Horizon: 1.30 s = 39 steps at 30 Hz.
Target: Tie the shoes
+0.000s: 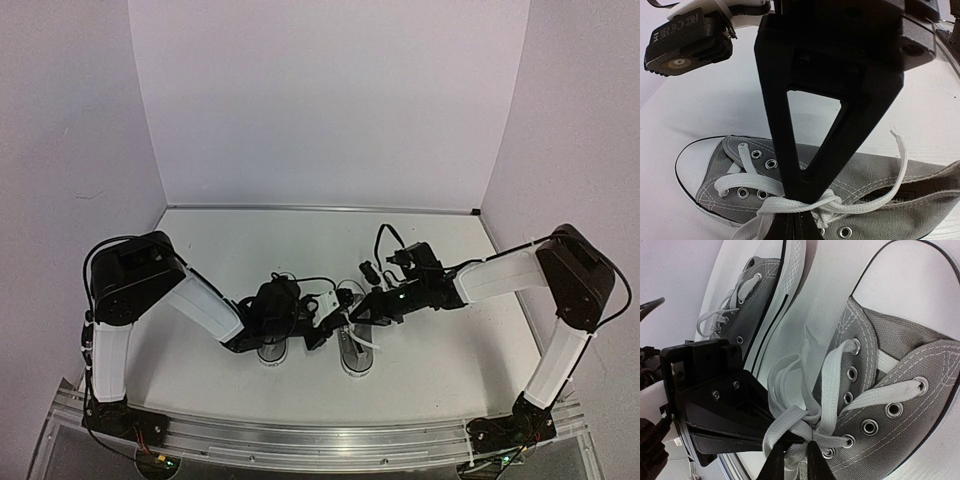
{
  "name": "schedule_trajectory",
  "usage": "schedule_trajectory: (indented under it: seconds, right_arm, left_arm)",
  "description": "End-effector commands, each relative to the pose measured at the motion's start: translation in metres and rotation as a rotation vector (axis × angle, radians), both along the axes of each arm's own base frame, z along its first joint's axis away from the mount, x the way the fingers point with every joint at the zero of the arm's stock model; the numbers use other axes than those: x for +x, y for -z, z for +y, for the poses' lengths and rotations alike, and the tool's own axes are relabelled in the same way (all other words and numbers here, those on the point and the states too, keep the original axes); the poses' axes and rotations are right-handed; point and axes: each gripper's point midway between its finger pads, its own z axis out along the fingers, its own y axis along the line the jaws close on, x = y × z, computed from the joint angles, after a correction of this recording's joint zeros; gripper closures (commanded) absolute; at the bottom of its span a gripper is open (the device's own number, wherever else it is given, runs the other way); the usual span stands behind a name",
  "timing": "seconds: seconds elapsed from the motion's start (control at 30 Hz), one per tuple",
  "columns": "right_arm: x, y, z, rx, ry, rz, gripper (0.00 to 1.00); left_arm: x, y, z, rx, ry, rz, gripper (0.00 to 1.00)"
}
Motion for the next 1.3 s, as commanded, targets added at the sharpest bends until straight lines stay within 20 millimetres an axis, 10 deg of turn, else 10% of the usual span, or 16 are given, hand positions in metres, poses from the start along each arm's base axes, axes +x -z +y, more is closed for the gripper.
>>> schedule_trajectory:
  seconds: [0.0, 1.27]
  right_arm:
    - [0.001, -0.003, 0.002, 0.016, 0.002, -0.020, 0.98]
    - [0.011, -0.022, -0.015, -0.051, 0.062, -0.125, 1.00]
  left_arm:
    - [-0.002, -0.013, -0.005, -0.073, 0.011, -0.008, 0.97]
    - [-0.003, -0.052, 0.036, 0.050, -0.017, -0.139, 0.63]
